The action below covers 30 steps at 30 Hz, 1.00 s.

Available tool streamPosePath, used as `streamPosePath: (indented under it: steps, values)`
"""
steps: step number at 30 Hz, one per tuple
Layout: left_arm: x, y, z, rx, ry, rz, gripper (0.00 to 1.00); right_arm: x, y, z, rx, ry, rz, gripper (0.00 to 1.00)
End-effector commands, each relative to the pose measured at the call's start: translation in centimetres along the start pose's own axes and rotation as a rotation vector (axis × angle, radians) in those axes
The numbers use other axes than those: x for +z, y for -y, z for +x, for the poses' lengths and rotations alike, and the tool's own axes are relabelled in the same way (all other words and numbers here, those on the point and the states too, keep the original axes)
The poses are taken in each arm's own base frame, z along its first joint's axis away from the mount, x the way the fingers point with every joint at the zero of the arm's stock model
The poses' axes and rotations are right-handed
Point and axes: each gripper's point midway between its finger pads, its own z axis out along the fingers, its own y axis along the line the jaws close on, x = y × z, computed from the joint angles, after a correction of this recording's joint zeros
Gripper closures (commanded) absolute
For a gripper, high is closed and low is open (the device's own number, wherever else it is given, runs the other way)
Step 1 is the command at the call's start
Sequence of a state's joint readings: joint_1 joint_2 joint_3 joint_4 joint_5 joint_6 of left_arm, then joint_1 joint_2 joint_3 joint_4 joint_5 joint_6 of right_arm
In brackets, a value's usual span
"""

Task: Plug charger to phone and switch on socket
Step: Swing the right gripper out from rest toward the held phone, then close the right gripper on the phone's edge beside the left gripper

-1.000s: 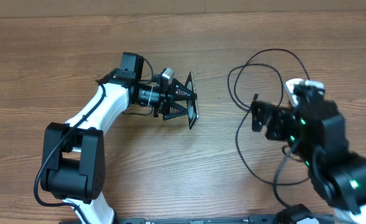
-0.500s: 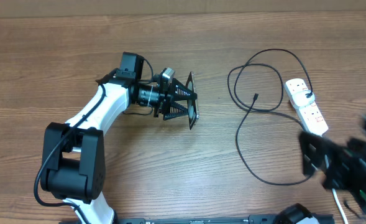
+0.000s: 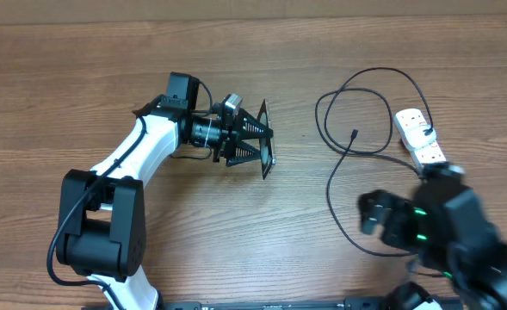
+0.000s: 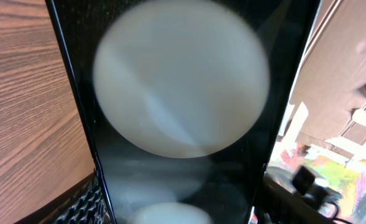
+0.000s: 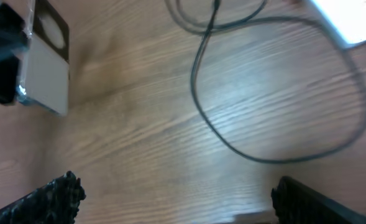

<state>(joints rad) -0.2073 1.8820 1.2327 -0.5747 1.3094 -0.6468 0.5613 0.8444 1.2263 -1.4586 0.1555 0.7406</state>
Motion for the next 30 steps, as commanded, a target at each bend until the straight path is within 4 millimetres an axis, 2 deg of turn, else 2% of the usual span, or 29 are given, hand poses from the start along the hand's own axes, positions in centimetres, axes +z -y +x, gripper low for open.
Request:
streamPosePath:
  steps: [1, 4, 8, 13, 19, 24, 30]
  values:
    - [-0.3, 1.3, -0.1, 0.048, -0.021, 0.046, 0.40, 1.2, -1.0, 1.4, -0.003, -0.004, -0.049, 0.01]
    - [-0.3, 1.3, -0.1, 0.043, -0.021, 0.046, 0.41, 2.1, -3.2, 1.4, -0.112, 0.089, -0.087, 0.01]
    - [-0.3, 1.3, -0.1, 0.039, -0.022, 0.047, 0.41, 1.8, -8.0, 1.4, -0.257, 0.269, -0.198, 0.01]
    - [-0.3, 1.4, -0.1, 0.036, -0.022, 0.048, 0.41, 2.1, -11.8, 1.9, -0.346, 0.516, -0.197, 0.01]
    - [-0.3, 1.8, 0.3, 0.037, -0.040, 0.071, 0.40, 4.3, -13.0, 1.4, -0.404, 0.657, -0.047, 0.00]
    - [-0.3, 1.9, 0.4, 0.038, -0.045, 0.079, 0.41, 7.3, -14.9, 2.1, -0.372, 0.624, -0.036, 0.00]
    - [-0.4, 2.1, 0.5, 0.037, -0.054, 0.090, 0.41, 10.2, -15.5, 0.8, -0.295, 0.591, -0.023, 0.00]
